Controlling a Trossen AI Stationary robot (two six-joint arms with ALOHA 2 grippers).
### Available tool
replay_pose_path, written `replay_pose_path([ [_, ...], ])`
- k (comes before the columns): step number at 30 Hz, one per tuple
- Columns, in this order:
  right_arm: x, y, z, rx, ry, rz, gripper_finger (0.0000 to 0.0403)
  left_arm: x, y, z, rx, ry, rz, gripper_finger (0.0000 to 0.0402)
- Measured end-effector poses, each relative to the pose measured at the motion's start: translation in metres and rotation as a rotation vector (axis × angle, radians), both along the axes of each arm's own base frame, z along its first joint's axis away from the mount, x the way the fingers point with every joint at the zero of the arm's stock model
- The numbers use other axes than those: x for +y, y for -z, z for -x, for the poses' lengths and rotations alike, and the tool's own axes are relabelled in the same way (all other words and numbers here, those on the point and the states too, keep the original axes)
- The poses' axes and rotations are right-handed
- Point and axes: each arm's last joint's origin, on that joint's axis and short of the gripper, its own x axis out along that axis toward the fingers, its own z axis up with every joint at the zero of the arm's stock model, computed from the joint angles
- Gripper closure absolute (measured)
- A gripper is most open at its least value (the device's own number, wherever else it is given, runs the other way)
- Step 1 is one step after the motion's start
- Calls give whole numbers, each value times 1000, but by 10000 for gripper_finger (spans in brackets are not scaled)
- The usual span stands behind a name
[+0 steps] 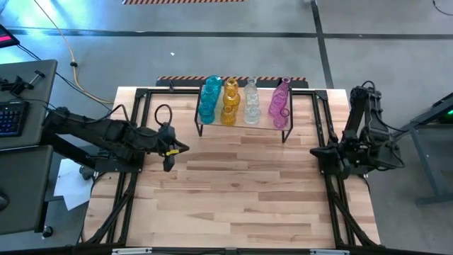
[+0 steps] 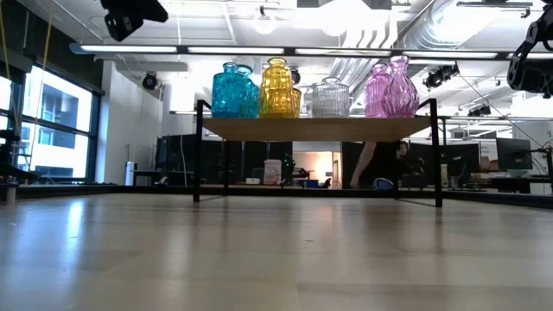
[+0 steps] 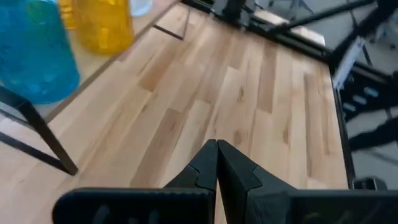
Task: Sort vases onto shelf
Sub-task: Return to Home Position
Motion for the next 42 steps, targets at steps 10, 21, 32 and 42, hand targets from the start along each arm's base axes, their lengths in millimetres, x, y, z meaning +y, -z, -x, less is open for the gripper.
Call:
replay_pose_path([
  [10,-9,-8,1,3,-271,-20,402,-19,-4,0,-31,379,-260,401],
  [21,-14,-12,8,-442,-887,493,403,-23,1,-5,-138,424,-372,401],
  [32,-18,82,8,-590,-894,456,402,-16,97,19,-370,392,-222,401],
  [42,-21,94,5,-629,-837,616,402,1,107,19,-333,294,-281,401],
])
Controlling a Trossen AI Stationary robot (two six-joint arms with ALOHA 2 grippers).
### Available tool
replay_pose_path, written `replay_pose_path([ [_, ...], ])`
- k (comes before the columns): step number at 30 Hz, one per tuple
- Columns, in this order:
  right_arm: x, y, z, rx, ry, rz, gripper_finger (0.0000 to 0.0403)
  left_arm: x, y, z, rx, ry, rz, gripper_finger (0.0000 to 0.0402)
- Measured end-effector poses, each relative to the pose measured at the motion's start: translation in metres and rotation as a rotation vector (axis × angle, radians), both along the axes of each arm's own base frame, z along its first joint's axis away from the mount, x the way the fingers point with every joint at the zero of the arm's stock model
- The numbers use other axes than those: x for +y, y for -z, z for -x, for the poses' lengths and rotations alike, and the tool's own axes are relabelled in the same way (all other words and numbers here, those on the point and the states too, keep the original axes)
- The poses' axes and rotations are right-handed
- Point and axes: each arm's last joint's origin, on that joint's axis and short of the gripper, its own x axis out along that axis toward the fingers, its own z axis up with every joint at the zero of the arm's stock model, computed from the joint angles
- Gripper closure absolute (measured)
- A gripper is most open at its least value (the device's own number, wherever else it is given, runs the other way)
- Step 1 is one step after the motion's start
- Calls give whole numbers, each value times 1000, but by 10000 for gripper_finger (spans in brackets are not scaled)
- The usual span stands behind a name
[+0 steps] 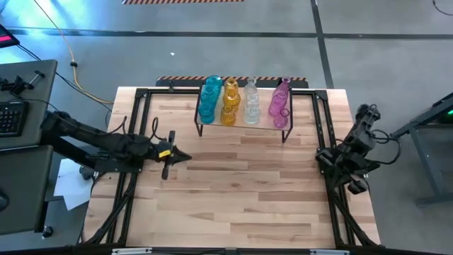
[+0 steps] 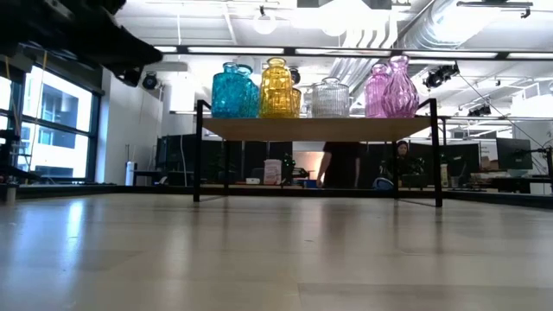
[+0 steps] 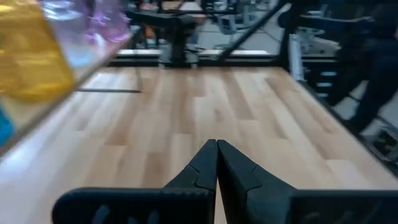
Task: Sort vases onto shelf
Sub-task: Return to Home Position
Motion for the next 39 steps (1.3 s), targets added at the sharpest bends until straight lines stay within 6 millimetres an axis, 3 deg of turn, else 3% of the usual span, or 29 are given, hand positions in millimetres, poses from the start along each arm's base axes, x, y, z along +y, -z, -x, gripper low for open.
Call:
replay_pose_path([
  [6,-4,0,-5,-31,104,34,402,19,-1,-1,2,-26,-9,401],
  [14,-8,3,-10,37,163,25,402,44,-1,17,51,-99,8,401],
  [26,-10,21,-19,163,218,32,402,50,5,45,124,-169,68,401],
  [35,-9,47,-28,240,249,23,402,50,42,51,72,-216,108,401],
  [39,-9,47,-28,231,249,31,402,51,42,52,0,-242,89,401],
])
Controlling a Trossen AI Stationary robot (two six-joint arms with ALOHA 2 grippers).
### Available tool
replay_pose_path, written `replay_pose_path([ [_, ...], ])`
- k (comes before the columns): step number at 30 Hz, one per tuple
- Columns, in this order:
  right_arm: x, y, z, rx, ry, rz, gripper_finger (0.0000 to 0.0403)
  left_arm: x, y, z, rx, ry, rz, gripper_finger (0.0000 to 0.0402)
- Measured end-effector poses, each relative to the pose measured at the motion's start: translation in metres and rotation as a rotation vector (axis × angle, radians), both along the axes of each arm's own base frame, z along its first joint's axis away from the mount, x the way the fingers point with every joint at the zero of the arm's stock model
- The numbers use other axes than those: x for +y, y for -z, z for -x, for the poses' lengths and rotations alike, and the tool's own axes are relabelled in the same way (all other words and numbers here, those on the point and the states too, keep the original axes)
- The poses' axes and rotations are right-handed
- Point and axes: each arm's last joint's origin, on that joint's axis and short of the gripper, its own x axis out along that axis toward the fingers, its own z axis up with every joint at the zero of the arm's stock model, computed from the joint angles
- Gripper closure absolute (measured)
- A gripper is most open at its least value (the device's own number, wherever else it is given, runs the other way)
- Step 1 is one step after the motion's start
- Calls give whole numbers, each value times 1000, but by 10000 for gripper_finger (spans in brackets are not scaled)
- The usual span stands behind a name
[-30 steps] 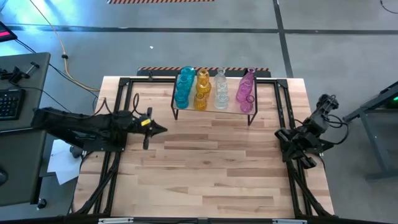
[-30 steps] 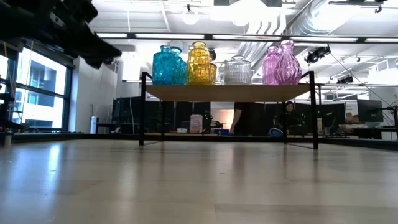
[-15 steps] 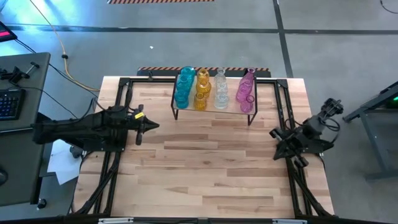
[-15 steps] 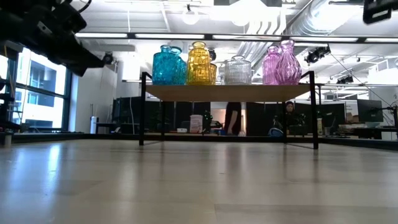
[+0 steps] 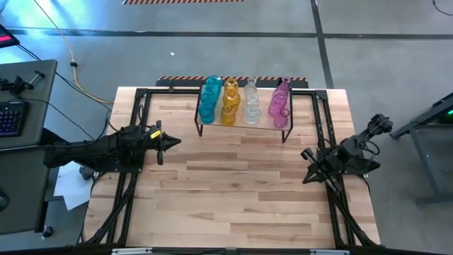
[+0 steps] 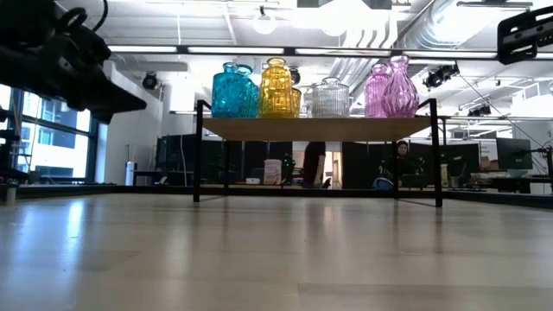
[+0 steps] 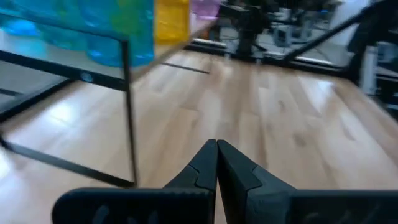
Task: Sort vases onto shelf
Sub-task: Return to Home Position
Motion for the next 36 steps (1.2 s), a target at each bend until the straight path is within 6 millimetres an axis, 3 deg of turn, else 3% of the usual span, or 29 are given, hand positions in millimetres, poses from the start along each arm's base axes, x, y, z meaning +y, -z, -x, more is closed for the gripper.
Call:
replay_pose_path([
  [19,-3,15,-4,105,160,74,402,1,1,1,4,-41,27,401],
  [28,0,18,-2,57,21,148,402,1,3,-1,31,-46,51,401],
  [36,-13,18,-10,47,192,174,402,1,6,-2,53,-50,70,398],
])
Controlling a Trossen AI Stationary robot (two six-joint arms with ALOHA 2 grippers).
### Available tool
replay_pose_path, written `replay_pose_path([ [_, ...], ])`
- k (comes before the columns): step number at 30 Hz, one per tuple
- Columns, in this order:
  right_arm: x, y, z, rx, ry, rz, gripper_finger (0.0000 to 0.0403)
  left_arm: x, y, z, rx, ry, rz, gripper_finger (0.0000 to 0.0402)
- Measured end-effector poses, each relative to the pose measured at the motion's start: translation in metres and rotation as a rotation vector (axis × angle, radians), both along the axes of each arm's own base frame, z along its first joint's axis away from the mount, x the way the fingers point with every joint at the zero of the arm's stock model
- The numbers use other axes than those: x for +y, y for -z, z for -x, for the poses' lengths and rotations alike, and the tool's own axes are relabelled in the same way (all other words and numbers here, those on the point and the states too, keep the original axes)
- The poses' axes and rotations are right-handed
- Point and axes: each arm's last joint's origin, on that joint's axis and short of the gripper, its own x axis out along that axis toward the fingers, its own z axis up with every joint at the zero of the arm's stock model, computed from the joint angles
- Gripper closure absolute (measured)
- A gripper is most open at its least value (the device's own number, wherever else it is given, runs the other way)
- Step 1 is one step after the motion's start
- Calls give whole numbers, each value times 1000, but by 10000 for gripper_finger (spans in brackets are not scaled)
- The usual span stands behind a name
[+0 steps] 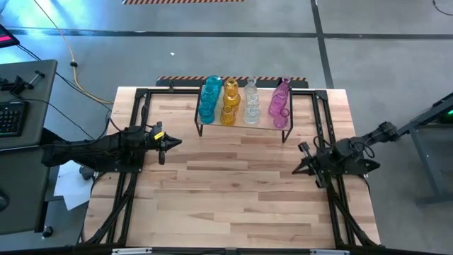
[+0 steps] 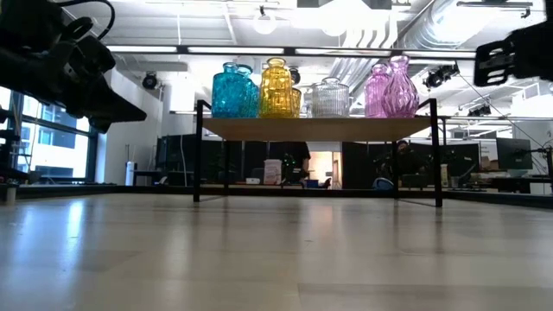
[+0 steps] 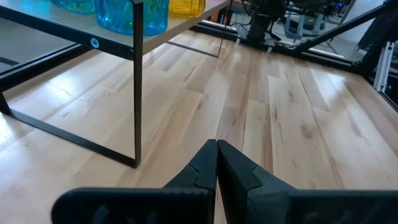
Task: Sort vases onto shelf
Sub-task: Return to Home Position
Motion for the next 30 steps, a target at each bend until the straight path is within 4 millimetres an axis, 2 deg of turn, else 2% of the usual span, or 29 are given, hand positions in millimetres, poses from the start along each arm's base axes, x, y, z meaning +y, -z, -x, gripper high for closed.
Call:
replay_pose_path([
  [9,-23,1,-8,-16,221,5,402,0,0,0,0,0,0,398],
  [17,-35,1,-10,-15,348,8,402,0,0,0,0,0,0,398],
  [25,-40,1,-10,-1,400,-42,402,0,-2,1,-28,0,-5,398],
  [30,-40,1,-10,13,399,-97,402,-1,-10,7,-122,0,-21,398],
])
